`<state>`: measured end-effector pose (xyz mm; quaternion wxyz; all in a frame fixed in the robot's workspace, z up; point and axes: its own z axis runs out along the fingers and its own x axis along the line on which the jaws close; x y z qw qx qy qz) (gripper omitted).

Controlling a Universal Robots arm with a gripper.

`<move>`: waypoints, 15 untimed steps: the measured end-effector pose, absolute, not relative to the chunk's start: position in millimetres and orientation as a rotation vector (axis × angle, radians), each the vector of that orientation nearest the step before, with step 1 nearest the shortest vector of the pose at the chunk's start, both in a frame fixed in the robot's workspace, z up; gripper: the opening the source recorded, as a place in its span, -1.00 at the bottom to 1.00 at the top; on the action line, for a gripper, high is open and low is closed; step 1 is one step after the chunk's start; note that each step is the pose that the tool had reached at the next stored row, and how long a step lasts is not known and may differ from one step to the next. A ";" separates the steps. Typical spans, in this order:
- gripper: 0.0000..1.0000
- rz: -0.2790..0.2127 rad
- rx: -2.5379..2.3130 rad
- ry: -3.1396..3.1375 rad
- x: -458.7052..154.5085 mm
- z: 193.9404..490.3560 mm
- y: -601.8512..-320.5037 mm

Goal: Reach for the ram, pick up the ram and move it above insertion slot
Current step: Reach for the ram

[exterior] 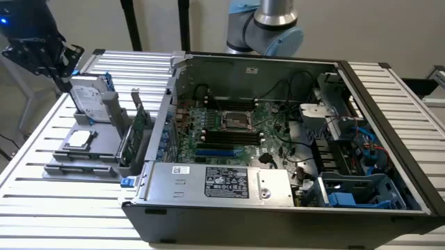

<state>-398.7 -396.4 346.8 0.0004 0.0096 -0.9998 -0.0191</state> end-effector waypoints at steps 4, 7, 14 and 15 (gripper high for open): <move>-0.79 -0.060 0.030 -3.140 -398.7 346.8 -396.4; -0.79 -0.060 0.030 -3.140 -398.7 346.8 -396.4; -0.79 -0.060 0.030 -3.139 -398.7 346.9 -396.8; -0.79 -0.060 0.030 -3.138 -398.8 347.0 -398.2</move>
